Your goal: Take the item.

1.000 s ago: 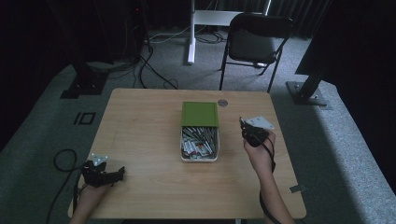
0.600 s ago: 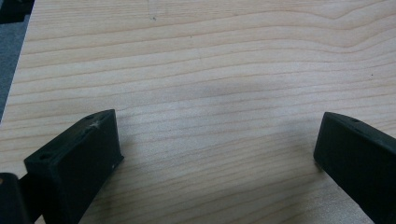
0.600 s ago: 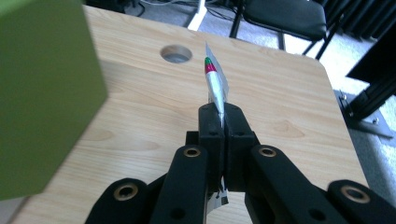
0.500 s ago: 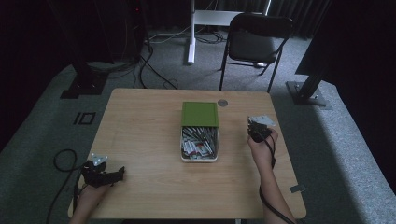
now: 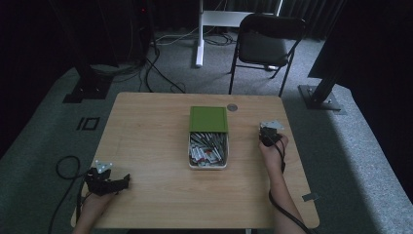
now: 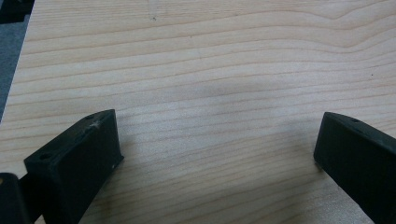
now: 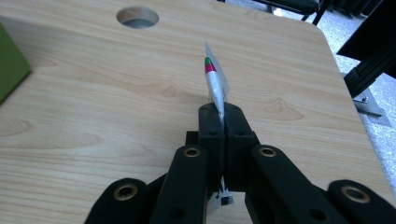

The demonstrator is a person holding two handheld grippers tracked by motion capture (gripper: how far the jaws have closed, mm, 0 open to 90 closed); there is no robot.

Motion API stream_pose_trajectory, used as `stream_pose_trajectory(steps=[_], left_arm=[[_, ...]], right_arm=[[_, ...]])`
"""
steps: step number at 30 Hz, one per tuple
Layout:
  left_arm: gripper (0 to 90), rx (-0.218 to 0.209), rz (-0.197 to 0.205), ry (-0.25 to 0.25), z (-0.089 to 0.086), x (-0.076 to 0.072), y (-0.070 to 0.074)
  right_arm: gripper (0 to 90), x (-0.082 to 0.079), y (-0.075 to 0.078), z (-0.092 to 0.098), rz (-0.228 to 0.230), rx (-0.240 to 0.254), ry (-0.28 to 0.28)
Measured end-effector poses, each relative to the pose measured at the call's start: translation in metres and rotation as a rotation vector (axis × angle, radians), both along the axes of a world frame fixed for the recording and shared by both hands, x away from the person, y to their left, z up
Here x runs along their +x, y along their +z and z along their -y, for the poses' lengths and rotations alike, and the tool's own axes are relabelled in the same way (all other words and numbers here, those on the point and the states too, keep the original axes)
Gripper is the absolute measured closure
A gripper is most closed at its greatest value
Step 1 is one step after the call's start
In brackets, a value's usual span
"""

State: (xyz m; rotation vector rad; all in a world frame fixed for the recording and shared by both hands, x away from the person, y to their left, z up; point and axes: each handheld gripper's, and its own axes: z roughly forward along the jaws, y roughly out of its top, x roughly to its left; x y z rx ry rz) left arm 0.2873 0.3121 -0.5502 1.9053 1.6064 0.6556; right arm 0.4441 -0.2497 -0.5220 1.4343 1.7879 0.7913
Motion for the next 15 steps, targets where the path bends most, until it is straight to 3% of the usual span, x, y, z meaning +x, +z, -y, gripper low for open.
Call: stream_pose_trajectory(steps=[4,7,11,15], left_arm=[[1.3,0.000,0.000,0.000,0.000,0.000,0.000],[1.3,0.000,0.000,0.000,0.000,0.000,0.000],[1.3,0.000,0.000,0.000,0.000,0.000,0.000],[1.3,0.000,0.000,0.000,0.000,0.000,0.000]], right_arm=[[88.1,0.002,-0.003,-0.006,-0.010,0.011,0.008],[87.2,0.003,-0.009,-0.011,-0.030,0.053,0.019],[81.6,0.003,-0.017,-0.020,-0.047,0.100,0.055],[77.7,0.002,-0.023,-0.028,-0.064,0.110,0.075]])
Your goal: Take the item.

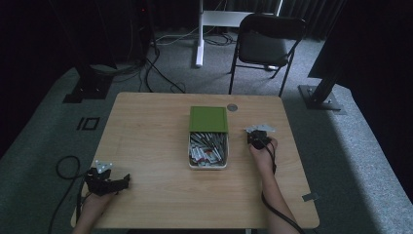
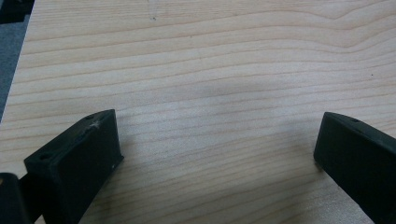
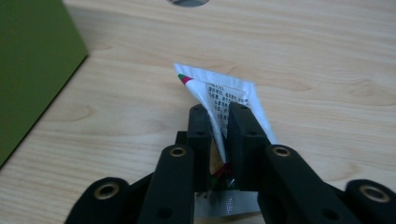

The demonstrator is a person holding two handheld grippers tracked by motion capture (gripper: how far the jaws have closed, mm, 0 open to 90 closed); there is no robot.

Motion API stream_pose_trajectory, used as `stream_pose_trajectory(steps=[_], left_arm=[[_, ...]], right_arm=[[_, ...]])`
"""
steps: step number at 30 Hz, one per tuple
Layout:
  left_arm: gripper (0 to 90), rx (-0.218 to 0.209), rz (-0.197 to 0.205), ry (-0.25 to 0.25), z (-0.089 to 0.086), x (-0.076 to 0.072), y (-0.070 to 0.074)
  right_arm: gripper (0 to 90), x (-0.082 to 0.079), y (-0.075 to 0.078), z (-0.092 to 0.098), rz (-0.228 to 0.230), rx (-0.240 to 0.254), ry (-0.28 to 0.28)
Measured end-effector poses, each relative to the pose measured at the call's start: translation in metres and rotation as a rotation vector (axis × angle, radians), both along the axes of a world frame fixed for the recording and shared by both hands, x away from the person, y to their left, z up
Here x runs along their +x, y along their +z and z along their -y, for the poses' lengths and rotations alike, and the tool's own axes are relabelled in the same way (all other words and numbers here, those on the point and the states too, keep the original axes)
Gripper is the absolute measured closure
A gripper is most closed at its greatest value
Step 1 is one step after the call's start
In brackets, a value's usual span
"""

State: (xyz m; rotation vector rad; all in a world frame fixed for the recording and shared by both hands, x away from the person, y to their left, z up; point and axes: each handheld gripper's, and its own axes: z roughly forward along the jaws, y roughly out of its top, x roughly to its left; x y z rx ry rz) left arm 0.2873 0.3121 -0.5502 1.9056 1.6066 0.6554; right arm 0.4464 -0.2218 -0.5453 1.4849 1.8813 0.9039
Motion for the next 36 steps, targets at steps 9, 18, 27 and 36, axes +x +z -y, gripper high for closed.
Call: stream_pose_trajectory(steps=[9,18,27,36], left_arm=[[1.3,0.000,0.000,0.000,0.000,0.000,0.000],[1.3,0.000,0.000,0.000,0.000,0.000,0.000],[1.3,0.000,0.000,0.000,0.000,0.000,0.000],[1.3,0.000,0.000,0.000,0.000,0.000,0.000]], right_arm=[[55.1,0.001,-0.004,-0.011,-0.007,0.118,0.070],[36.3,-0.009,0.014,-0.007,0.040,0.154,0.117],[27.9,-0.027,0.027,0.009,0.048,0.154,0.127],[13.7,-0.045,0.023,0.024,0.054,0.127,0.077]])
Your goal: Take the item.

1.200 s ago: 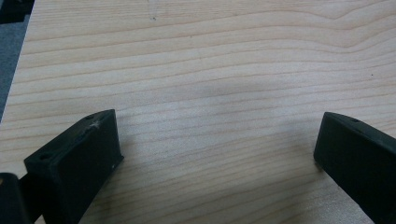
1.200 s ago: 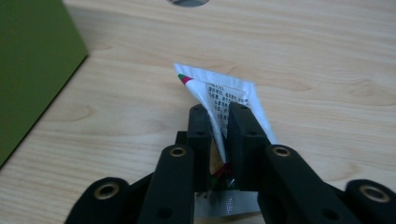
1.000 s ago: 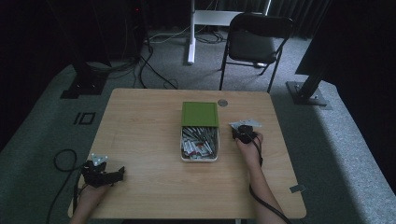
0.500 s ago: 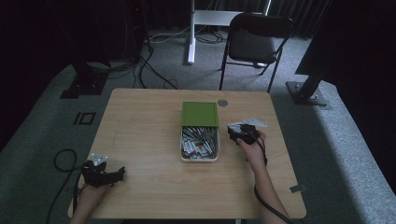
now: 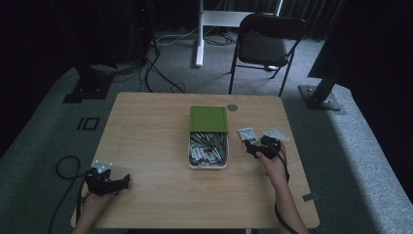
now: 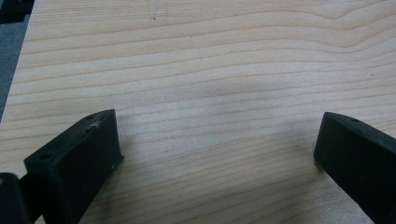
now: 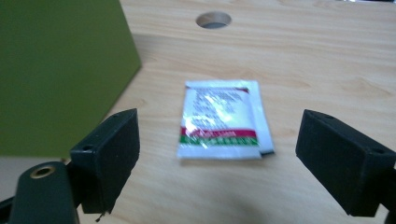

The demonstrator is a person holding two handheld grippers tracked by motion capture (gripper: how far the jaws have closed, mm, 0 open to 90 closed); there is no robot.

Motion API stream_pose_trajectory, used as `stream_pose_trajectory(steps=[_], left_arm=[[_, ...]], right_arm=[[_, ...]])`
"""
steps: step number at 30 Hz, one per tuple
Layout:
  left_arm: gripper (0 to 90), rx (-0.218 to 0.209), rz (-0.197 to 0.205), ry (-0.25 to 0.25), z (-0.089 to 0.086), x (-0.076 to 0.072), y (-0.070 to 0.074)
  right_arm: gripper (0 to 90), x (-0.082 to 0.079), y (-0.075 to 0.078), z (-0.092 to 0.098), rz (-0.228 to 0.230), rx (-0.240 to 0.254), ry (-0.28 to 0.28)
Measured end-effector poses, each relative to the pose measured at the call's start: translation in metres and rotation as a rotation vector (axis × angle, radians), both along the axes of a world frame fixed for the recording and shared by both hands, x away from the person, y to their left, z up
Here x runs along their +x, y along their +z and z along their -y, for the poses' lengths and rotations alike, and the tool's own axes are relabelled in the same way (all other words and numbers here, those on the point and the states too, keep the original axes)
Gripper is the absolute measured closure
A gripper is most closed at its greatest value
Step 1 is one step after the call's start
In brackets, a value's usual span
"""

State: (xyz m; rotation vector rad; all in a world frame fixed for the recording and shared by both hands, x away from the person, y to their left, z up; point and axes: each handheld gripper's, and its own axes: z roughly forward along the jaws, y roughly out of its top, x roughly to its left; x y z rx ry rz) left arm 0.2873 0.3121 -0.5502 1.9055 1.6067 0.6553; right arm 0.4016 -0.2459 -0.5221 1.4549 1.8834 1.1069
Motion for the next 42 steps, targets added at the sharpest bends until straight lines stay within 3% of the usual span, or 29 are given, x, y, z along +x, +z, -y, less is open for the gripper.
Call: stream_pose_trajectory(steps=[25,42], left_arm=[[1.3,0.000,0.000,0.000,0.000,0.000,0.000],[1.3,0.002,-0.001,-0.001,0.000,0.000,0.000]], right_arm=[[13.0,-0.057,-0.016,0.047,-0.056,-0.041,-0.084],[13.0,-0.087,-0.029,0.057,-0.117,-0.062,-0.134]])
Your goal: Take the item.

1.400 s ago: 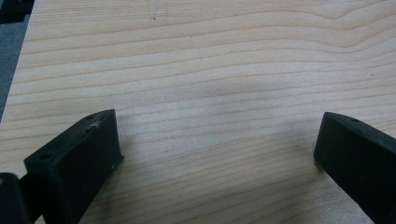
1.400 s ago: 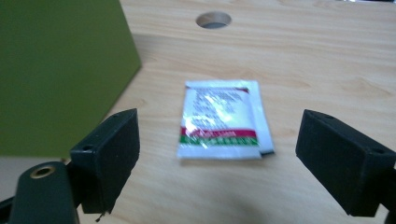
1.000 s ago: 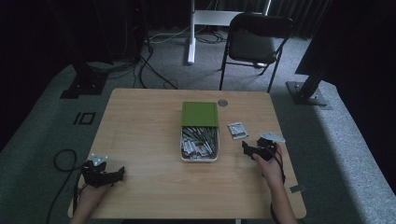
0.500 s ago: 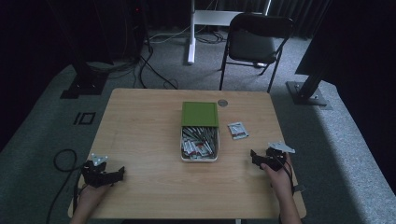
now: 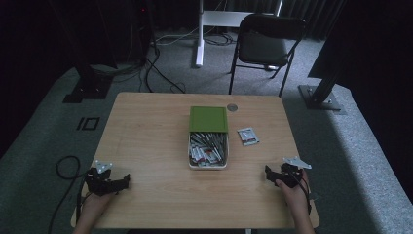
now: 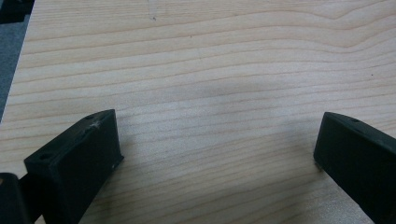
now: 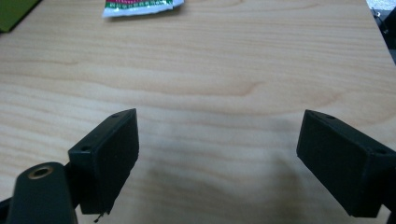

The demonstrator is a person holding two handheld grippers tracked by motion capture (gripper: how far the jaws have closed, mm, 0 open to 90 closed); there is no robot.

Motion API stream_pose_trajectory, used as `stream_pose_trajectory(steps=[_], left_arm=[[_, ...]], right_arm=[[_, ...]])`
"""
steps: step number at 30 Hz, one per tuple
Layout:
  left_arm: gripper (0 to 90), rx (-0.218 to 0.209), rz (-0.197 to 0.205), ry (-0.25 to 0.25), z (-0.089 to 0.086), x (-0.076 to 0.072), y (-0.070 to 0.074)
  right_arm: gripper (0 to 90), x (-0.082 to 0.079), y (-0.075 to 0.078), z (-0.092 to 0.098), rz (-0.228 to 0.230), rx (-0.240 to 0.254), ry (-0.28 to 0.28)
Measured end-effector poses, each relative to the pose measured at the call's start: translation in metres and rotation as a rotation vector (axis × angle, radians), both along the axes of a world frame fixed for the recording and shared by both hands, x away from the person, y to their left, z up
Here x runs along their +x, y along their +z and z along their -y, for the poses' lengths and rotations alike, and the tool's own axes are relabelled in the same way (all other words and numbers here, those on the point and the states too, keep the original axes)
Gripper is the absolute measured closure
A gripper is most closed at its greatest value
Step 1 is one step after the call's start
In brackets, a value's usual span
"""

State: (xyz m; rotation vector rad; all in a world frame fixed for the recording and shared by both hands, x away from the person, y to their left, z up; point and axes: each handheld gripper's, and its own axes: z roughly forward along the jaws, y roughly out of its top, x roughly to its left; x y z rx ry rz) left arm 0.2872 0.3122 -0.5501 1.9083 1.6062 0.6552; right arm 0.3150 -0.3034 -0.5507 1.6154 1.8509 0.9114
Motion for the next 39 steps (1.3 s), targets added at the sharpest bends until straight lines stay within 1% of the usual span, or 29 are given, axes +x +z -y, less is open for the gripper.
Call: stream_pose_trajectory(steps=[4,5,9,15,17,19,25,27,28,29,32,37,39], left_arm=[[1.3,0.000,0.001,0.000,0.000,0.000,0.000],[1.3,-0.001,0.001,0.000,0.000,0.000,0.000],[1.3,0.000,0.001,0.000,0.000,0.000,0.000],[1.3,0.000,0.001,0.000,0.000,0.000,0.000],[1.3,0.000,0.001,0.000,0.000,0.000,0.000],[1.3,0.000,0.001,0.000,0.000,0.000,0.000],[1.3,0.000,0.001,0.000,0.000,0.000,0.000],[1.3,0.000,0.001,0.000,0.000,0.000,0.000],[1.3,0.000,0.001,0.000,0.000,0.000,0.000],[1.3,0.000,0.001,0.000,0.000,0.000,0.000],[1.3,0.000,0.002,0.000,0.000,0.000,0.000],[1.3,0.000,0.001,0.000,0.000,0.000,0.000],[1.3,0.000,0.001,0.000,0.000,0.000,0.000]], right_arm=[[13.1,-0.007,-0.001,0.004,-0.009,0.001,-0.022],[13.1,-0.009,-0.001,0.005,-0.015,0.008,-0.025],[13.1,-0.017,-0.002,0.007,-0.030,0.005,-0.033],[13.1,-0.026,-0.006,0.011,-0.048,-0.012,-0.046],[13.2,-0.028,-0.005,0.012,-0.044,-0.027,-0.058],[13.1,-0.029,-0.006,0.013,-0.053,-0.039,-0.063],[12.8,-0.029,-0.006,0.014,-0.055,-0.036,-0.075],[12.8,-0.029,-0.006,0.015,-0.056,-0.035,-0.101],[12.8,-0.029,-0.006,0.015,-0.056,-0.035,-0.101],[12.8,-0.029,-0.006,0.015,-0.056,-0.033,-0.130],[12.8,-0.029,-0.006,0.016,-0.056,-0.033,-0.134],[12.8,-0.028,-0.006,0.016,-0.058,-0.032,-0.167],[12.8,-0.028,-0.006,0.016,-0.058,-0.031,-0.169]])
